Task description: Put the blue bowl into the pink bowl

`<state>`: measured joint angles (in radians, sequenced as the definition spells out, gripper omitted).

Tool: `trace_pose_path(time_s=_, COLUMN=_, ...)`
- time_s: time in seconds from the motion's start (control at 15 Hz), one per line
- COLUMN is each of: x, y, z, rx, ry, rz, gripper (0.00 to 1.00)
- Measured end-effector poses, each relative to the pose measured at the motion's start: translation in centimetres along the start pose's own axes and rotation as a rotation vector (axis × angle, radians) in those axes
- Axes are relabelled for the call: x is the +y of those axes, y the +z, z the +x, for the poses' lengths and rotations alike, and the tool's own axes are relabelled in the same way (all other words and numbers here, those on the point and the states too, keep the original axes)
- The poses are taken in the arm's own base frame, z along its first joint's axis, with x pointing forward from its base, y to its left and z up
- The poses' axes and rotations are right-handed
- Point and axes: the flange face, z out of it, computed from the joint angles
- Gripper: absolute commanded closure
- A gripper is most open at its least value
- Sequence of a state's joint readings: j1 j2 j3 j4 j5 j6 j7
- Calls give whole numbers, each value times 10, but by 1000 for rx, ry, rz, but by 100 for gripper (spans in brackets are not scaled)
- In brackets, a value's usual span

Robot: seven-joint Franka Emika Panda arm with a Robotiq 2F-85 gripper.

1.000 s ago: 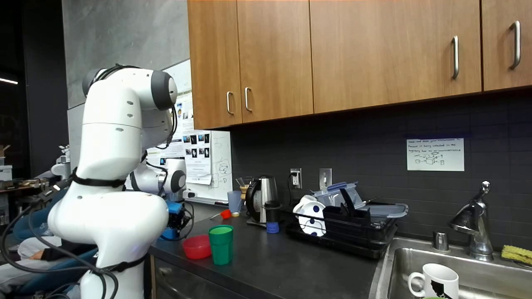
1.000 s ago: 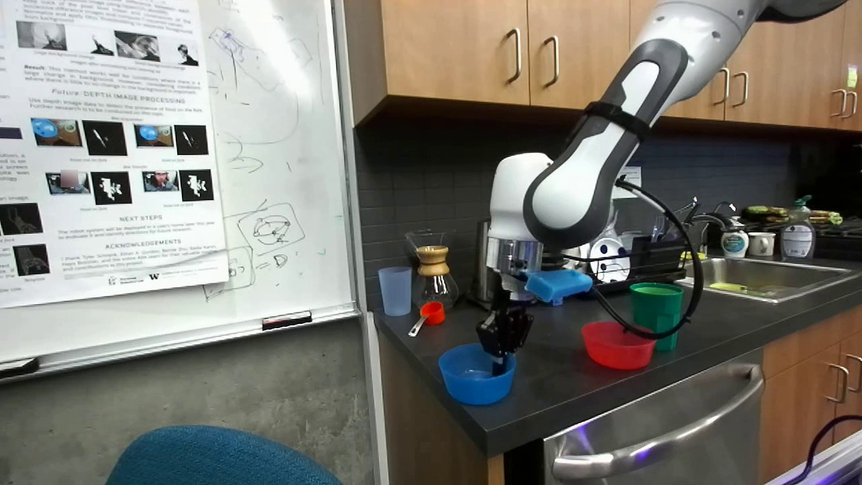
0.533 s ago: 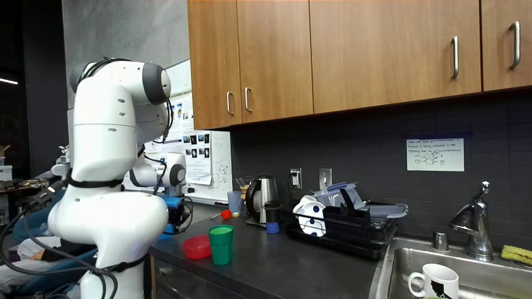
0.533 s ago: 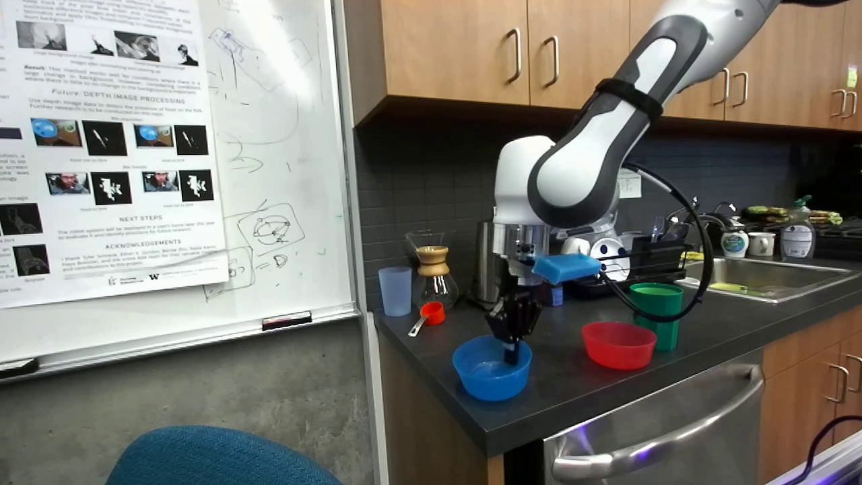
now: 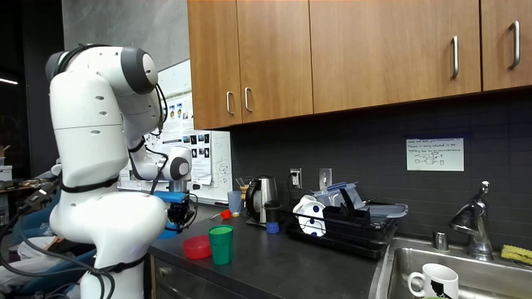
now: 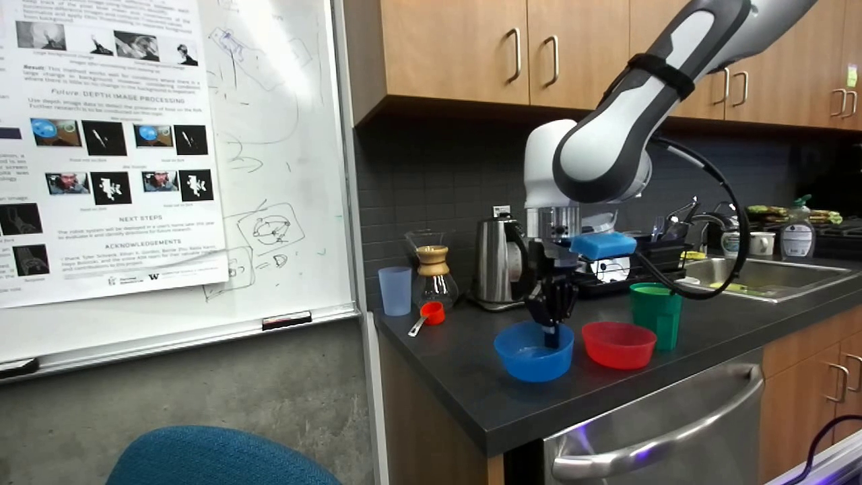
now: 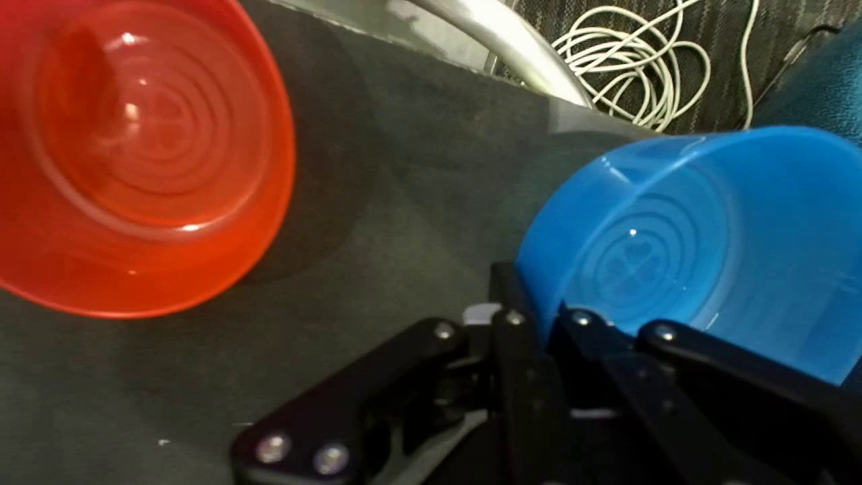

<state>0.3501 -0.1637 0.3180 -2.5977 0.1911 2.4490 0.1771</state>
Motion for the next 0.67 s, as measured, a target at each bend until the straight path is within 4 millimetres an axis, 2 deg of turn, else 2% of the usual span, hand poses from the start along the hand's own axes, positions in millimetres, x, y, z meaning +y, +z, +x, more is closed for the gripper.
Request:
trace_pose_path(time_s=0.4, x=48, y=-23, z=-34, rx=-48, ry=27, rz=-24, gripper=99)
trace_pose_path(time_s=0.67, x=73, y=-30, z=-56, rx=-60, ry=45, rz=-40, gripper=99)
